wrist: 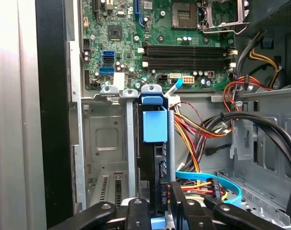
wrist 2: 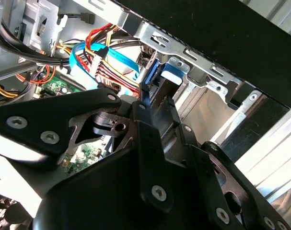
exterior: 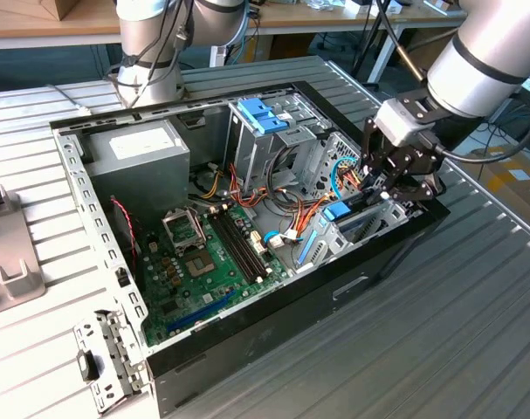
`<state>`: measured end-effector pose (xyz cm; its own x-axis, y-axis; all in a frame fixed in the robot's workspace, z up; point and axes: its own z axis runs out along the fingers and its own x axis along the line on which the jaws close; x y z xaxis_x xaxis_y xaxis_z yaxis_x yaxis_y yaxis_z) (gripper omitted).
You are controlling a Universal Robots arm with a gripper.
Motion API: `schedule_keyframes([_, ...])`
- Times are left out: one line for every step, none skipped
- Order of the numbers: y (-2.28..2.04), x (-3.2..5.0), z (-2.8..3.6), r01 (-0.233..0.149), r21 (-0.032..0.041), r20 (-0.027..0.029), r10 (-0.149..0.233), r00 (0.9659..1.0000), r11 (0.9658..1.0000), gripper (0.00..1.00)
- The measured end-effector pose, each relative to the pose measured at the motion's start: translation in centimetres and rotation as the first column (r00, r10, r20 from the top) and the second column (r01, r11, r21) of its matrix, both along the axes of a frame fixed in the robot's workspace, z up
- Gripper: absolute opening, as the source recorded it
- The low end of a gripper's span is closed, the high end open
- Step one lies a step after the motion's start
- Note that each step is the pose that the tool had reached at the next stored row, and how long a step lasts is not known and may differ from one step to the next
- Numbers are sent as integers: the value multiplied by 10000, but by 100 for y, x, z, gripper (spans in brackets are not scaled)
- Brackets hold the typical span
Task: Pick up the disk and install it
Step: 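Insert the first disk wire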
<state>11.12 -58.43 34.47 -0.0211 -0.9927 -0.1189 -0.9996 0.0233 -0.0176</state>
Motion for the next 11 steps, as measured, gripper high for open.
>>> schedule_keyframes([0, 0, 18, 0, 1, 0, 0, 10000, 10000, 31])
schedule_keyframes([0, 0, 50, 0, 1, 0, 0, 10000, 10000, 31])
schedule_keyframes([0, 0, 86, 1, 0, 0, -1, 10000, 10000, 31])
schedule_keyframes([0, 0, 114, 0, 1, 0, 0, 10000, 10000, 31])
schedule_keyframes([0, 0, 137, 0, 2, 0, 0, 10000, 10000, 31])
schedule_keyframes([0, 0, 158, 0, 2, 0, 0, 10000, 10000, 31])
schedule_keyframes([0, 0, 193, 0, 7, 0, 0, 10000, 10000, 31])
schedule_keyframes([0, 0, 242, 1, 13, -1, -1, 10000, 10000, 31])
schedule_keyframes([0, 0, 258, 0, 25, 0, 0, 10000, 10000, 31])
schedule_keyframes([0, 0, 264, 0, 36, 0, 0, 10000, 10000, 31])
schedule_keyframes([0, 0, 265, 0, 45, 0, 0, 10000, 10000, 31])
